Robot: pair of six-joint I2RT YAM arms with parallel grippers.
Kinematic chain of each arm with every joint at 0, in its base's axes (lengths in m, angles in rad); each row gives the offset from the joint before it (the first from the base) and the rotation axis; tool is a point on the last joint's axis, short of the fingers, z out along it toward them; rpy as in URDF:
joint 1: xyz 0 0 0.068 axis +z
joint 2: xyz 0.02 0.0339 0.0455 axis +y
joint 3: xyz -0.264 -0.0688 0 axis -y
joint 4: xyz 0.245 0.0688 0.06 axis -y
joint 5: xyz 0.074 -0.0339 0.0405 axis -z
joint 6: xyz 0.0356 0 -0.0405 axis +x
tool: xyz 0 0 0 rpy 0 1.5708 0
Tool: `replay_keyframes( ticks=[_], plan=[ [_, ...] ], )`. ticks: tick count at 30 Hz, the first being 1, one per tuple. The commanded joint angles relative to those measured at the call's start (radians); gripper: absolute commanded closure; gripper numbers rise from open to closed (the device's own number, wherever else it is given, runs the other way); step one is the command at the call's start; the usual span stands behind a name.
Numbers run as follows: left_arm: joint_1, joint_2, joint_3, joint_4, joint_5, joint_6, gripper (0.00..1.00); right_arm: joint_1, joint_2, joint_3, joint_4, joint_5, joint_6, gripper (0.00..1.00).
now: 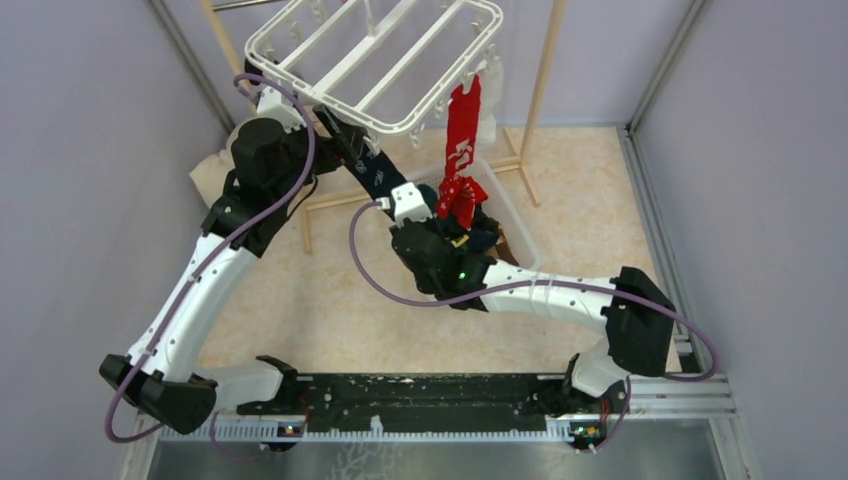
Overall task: Remove the socks clipped to the hanger
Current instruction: Remove the sock from the hanger.
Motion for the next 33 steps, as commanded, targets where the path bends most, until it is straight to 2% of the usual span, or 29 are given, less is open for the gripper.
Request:
replay_keyframes(
  ticks=[1, 14, 33],
  plan=[
    [-0.005, -0.011, -0.023, 0.064, -0.077, 0.027, 0.17, 0.01, 0.004, 0.051, 0.024, 0.012, 0.016, 1.0],
    [-0.009, -0.017, -0.08, 0.206, -0.089, 0.019, 0.2, 0.01, 0.017, 0.049, 0.02, 0.002, 0.033, 1.0],
    [-0.032, 0.002, -0.096, 0.26, -0.126, 0.004, 0.22, 0.012, 0.024, 0.048, 0.012, -0.007, 0.051, 1.0]
  ],
)
